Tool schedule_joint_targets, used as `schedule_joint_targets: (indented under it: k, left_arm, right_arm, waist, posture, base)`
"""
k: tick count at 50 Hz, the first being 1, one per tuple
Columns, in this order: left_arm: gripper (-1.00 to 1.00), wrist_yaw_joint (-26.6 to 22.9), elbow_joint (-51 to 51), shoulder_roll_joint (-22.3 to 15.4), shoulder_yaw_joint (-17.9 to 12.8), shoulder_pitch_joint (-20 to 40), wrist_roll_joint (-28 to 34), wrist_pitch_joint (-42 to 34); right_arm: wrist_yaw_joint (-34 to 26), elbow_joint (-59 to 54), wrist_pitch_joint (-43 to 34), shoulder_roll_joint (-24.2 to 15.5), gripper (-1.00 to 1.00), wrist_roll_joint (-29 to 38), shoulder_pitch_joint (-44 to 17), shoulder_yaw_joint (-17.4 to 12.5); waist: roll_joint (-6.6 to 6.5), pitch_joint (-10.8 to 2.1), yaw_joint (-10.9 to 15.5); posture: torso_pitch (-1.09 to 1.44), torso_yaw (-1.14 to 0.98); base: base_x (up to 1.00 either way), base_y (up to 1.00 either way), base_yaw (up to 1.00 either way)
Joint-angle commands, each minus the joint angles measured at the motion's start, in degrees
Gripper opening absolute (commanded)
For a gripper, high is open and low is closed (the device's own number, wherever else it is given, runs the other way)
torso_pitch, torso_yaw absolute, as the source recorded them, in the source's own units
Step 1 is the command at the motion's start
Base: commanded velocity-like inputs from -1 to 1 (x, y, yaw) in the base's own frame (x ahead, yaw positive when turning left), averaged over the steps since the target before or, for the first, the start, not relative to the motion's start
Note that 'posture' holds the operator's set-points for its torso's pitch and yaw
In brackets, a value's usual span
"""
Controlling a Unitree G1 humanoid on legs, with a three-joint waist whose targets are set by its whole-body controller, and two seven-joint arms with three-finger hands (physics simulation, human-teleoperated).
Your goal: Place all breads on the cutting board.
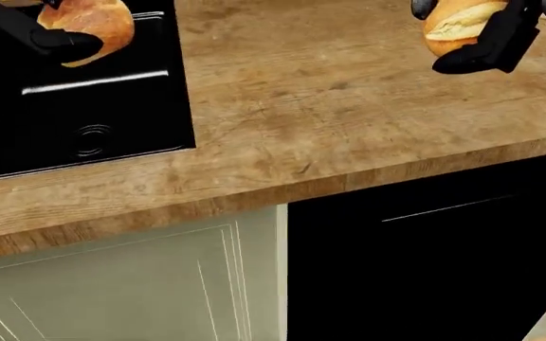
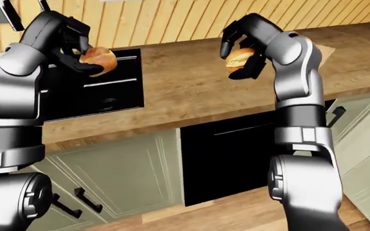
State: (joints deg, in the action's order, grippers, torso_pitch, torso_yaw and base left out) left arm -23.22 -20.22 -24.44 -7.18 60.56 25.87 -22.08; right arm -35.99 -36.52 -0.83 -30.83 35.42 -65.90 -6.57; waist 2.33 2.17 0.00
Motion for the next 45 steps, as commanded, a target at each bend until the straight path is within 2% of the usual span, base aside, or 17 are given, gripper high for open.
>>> schedule_joint_targets:
  k: [1, 8, 9, 11, 17, 20, 21, 23, 25, 27, 31, 34, 35, 36, 37, 38, 45]
  left_arm:
    - [-1.0, 0.54, 2.05, -0.36, -0.3, 1.51, -0.15, 0.75]
    - [-1.0, -1.23, 8.59, 0.57, 0.09, -0.56, 0.5, -2.47]
    - [-1.0, -1.47, 9.45, 0.74, 0.13, -1.01, 0.62, -2.72]
    - [-1.0, -1.66, 9.78, 0.85, 0.07, -1.07, 0.73, -2.81]
    - [-1.0, -1.68, 9.92, 1.05, -0.02, -1.35, 0.82, -2.49]
    - [-1.0, -1.7, 9.94, 1.0, -0.12, -1.33, 0.78, -2.48]
    - [-1.0, -1.54, 9.69, 1.17, 0.01, -1.25, 0.76, -2.25]
    - [-1.0, -1.53, 9.49, 1.1, -0.03, -1.14, 0.73, -2.12]
    - [-1.0, -1.67, 9.76, 1.09, -0.01, -1.17, 0.76, -2.31]
    - [-1.0, -1.73, 9.89, 1.06, -0.05, -1.25, 0.78, -2.36]
    - [-1.0, -1.86, 10.04, 1.07, 0.03, -1.19, 0.87, -2.5]
    - [-1.0, -2.0, 10.29, 1.07, 0.05, -1.15, 0.96, -2.68]
    - [-1.0, -2.0, 10.27, 1.08, 0.05, -1.13, 0.97, -2.67]
    - [-1.0, -2.05, 10.19, 1.02, 0.03, -1.01, 0.99, -2.66]
    - [-1.0, -2.14, 10.19, 0.95, 0.01, -0.79, 1.01, -2.78]
    - [-1.0, -2.18, 10.22, 0.94, 0.02, -0.71, 1.03, -2.81]
    - [-1.0, -2.44, 10.91, 1.04, 0.07, -0.95, 1.21, -3.1]
  right_arm:
    - [0.36, 2.27, 0.18, -0.54, -1.0, -0.27, -0.94, -0.76]
    - [-1.22, 6.87, -1.54, -0.22, -1.0, -0.92, 0.24, -1.12]
    - [-1.41, 7.49, -1.69, -0.21, -1.0, -1.04, 0.42, -1.18]
    - [-1.81, 8.71, -2.25, -0.02, -1.0, -1.08, 0.7, -1.15]
    - [-2.03, 9.44, -2.51, 0.4, -1.0, -0.93, 0.68, -0.9]
    - [-1.65, 8.75, -2.01, 0.55, -1.0, -0.89, 0.54, -0.81]
    - [-1.72, 9.27, -2.07, 0.73, -1.0, -0.96, 0.81, -0.84]
    - [-1.83, 9.55, -2.24, 0.74, -1.0, -0.95, 0.85, -0.88]
    - [-1.86, 9.76, -2.32, 0.81, -1.0, -0.92, 0.91, -0.86]
    - [-1.73, 9.72, -2.19, 0.93, -1.0, -0.91, 1.02, -0.81]
    - [-2.1, 10.51, -2.57, 1.06, -1.0, -0.94, 1.03, -0.84]
    - [-2.02, 10.67, -2.52, 1.06, -1.0, -1.0, 1.25, -0.91]
    - [-1.98, 10.63, -2.45, 1.09, -1.0, -1.0, 1.32, -0.88]
    - [-1.95, 10.54, -2.43, 1.1, -1.0, -1.05, 1.26, -0.91]
    - [-1.97, 10.5, -2.43, 1.05, -1.0, -1.06, 1.14, -0.91]
    - [-2.1, 10.64, -2.57, 1.03, -1.0, -1.09, 1.01, -0.92]
    - [-2.14, 11.15, -2.62, 1.09, -1.0, -1.22, 1.24, -0.93]
  waist:
    - [0.62, -1.04, -0.24]
    - [1.06, -0.65, -1.51]
    - [0.99, -1.5, -1.25]
    - [0.11, -1.96, -0.7]
    - [-3.81, -0.55, -0.02]
    - [-6.26, -1.4, 0.12]
    - [-5.79, -1.72, 0.41]
    - [-6.64, -1.9, 0.23]
    - [-6.66, -2.47, 0.57]
    - [-6.28, -1.98, 0.64]
    - [-4.07, -1.25, 0.74]
    - [-1.16, -1.53, 0.99]
    - [0.65, -1.8, 1.1]
    - [3.72, -2.51, 1.12]
    - [2.19, -2.25, 1.02]
    - [1.86, -1.35, 0.84]
    - [-1.94, -0.53, 1.12]
  posture:
    - [0.0, 0.0]
    - [0.0, 0.0]
    - [0.0, 0.0]
    - [0.0, 0.0]
    - [0.0, 0.0]
    - [0.0, 0.0]
    - [0.0, 0.0]
    - [0.0, 0.0]
    - [0.0, 0.0]
    - [0.0, 0.0]
    - [0.0, 0.0]
    - [0.0, 0.0]
    - [0.0, 0.0]
    - [0.0, 0.0]
    - [0.0, 0.0]
    - [0.0, 0.0]
    - [0.0, 0.0]
  base:
    - [0.0, 0.0, 0.0]
    - [0.0, 0.0, 0.0]
    - [0.0, -0.11, 0.0]
    - [0.0, -0.16, 0.0]
    - [0.0, -0.5, 0.0]
    - [0.0, -0.6, 0.0]
    - [0.0, -0.63, 0.0]
    - [0.0, -0.64, 0.0]
    - [0.0, -0.64, 0.0]
    - [0.0, -0.64, 0.0]
    - [0.0, -0.64, 0.0]
    - [0.0, -0.64, 0.0]
    - [0.0, -0.64, 0.0]
    - [0.0, -0.64, 0.0]
    - [0.0, -0.64, 0.0]
    - [0.0, -0.63, 0.0]
    - [0.0, -0.64, 0.0]
